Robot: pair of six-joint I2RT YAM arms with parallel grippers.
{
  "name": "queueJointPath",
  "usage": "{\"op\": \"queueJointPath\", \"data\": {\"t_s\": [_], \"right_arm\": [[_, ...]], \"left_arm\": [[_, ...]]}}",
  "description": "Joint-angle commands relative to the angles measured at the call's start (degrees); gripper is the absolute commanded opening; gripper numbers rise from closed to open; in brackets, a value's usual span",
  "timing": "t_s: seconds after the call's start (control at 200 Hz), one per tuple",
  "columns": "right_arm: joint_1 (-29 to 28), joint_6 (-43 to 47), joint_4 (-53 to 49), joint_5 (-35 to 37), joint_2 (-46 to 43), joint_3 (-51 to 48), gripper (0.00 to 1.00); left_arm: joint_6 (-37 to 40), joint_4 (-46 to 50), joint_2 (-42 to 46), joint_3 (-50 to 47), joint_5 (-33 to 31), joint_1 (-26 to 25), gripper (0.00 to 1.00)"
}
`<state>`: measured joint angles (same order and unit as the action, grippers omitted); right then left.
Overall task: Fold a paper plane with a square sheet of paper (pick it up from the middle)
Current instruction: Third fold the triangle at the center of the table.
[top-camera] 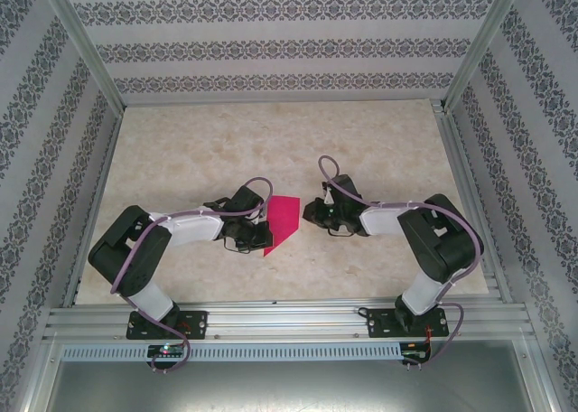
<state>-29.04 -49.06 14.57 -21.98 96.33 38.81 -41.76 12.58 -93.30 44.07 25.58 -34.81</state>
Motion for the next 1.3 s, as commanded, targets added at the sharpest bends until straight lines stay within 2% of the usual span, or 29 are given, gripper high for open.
{"op": "queueJointPath", "data": {"t_s": [0.0, 0.135, 0.315, 0.585, 0.819, 1.064, 1.204, 1.294], "right_arm": [[-0.96, 1.62, -1.75, 0.09, -4.08, -0.84, 0.16], [-2.55, 1.08, -3.89, 0.09, -5.66, -1.27, 0.25], [-4.42, -0.86, -3.1, -0.59, -5.44, -2.48, 0.36], [-6.36, -3.05, -0.54, -3.0, -3.36, -1.86, 0.41], [-7.07, -5.78, 5.05, -6.61, 0.62, -0.11, 0.42], [-7.75, -4.93, 5.59, -8.23, 2.53, 2.31, 0.41], [-7.66, -2.55, 2.92, -8.83, 3.63, 4.58, 0.33], [-7.61, -1.05, 1.1, -9.05, 4.5, 5.97, 0.28]], "left_arm": [[2.53, 6.12, 1.27, 0.09, -2.87, 0.1, 0.15], [3.51, 7.05, 4.5, 2.69, -3.03, 0.18, 0.17], [4.31, 10.19, 4.29, 6.59, -7.91, 0.2, 0.18], [3.62, 10.53, -0.58, 8.16, -10.64, 0.27, 0.15], [4.14, 10.89, -0.75, 8.4, -11.03, 0.27, 0.15], [4.36, 10.63, -1.87, 8.57, -10.87, 0.27, 0.15], [4.82, 9.8, -1.5, 8.59, -10.08, 0.27, 0.16], [4.86, 9.23, 0.63, 7.81, -10.02, 0.23, 0.2]]}}
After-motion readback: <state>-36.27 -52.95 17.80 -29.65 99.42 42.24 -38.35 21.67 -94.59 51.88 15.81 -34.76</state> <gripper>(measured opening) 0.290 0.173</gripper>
